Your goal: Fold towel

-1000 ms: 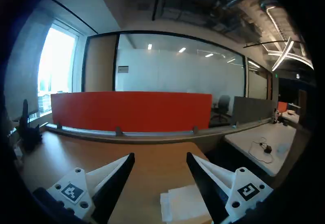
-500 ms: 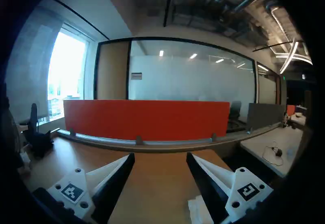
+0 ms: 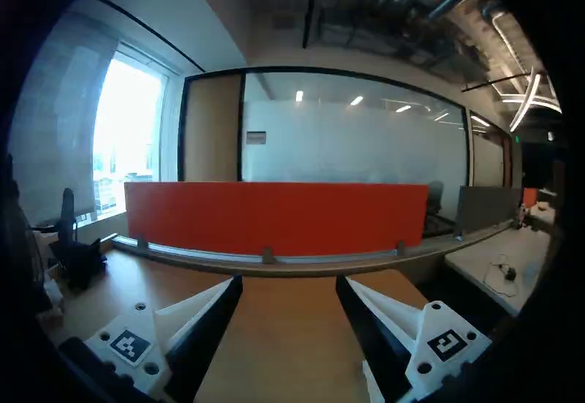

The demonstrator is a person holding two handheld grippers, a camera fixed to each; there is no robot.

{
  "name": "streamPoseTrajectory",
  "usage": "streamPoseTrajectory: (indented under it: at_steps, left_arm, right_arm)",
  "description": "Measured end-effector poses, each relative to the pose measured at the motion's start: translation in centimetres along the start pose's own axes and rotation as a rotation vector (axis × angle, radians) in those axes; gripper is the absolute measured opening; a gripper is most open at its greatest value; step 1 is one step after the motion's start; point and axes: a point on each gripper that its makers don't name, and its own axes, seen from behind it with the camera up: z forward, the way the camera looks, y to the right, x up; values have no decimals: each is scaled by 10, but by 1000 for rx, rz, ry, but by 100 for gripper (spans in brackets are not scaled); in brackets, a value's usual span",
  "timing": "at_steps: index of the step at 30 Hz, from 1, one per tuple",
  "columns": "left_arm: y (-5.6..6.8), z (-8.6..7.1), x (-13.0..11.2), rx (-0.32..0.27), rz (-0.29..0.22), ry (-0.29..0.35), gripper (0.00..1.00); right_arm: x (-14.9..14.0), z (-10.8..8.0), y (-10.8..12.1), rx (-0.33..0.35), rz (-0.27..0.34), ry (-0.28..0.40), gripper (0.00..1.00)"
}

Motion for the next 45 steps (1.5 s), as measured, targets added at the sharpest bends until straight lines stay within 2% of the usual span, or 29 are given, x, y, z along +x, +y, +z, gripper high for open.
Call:
streamPoseTrajectory:
  at_steps: [6,14,21,24,29,45]
  left_arm:
    - [2,-2,4,-12,12,29,93]
    - [-4,-5,-1,-6,27,55,93]
    - [-11,-9,-10,-4,67,100,93]
    - [-13,-9,-20,-4,77,113,93]
    - [-17,-9,-44,0,67,123,93]
    - [-30,-3,-118,8,30,139,93]
  right_arm:
    - [13,-1,-10,14,17,-2,99]
    - [24,-2,-23,17,33,12,98]
    - [27,-9,-32,30,78,20,99]
    - [27,-12,-32,19,74,35,99]
    - [19,-14,-33,4,62,45,98]
    - [-39,-4,-51,0,35,36,98]
